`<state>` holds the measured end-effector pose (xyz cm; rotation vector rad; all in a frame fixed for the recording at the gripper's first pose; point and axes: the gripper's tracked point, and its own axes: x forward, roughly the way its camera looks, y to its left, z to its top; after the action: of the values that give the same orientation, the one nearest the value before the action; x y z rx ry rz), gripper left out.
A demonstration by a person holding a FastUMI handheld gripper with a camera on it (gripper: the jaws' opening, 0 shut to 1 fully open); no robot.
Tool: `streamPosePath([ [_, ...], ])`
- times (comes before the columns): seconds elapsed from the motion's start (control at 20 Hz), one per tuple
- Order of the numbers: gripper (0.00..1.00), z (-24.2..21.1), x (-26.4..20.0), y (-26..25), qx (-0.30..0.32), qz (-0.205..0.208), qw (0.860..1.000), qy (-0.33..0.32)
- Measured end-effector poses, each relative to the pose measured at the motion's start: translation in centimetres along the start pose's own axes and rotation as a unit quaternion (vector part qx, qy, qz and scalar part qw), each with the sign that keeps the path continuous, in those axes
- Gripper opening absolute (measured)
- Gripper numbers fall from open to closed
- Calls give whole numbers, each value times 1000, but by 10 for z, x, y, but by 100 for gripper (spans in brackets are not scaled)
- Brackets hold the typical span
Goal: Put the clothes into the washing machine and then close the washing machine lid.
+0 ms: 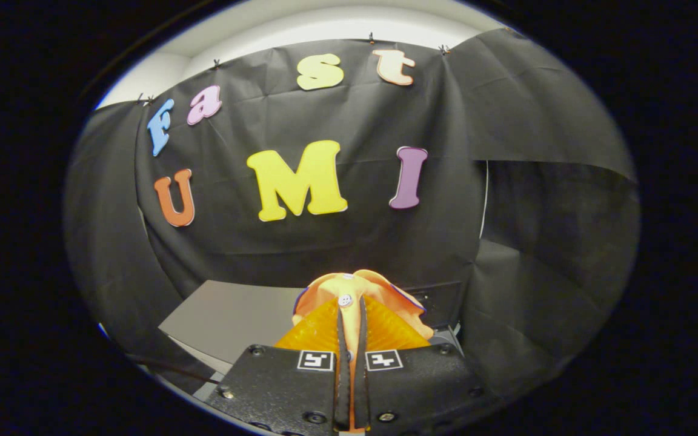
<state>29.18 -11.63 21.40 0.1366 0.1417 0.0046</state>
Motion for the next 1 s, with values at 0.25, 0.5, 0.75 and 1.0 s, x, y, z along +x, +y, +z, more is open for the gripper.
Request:
streamPosePath([
  [0.25, 6, -22, 55, -39, 2, 12, 999, 40],
  [0.5, 6, -62, 126, -61, 16, 34, 995, 93],
  [0.75, 6, -139, 184, -73, 18, 42, 987, 154],
  [1.0, 6, -209, 233, -89, 13, 38, 979, 199],
])
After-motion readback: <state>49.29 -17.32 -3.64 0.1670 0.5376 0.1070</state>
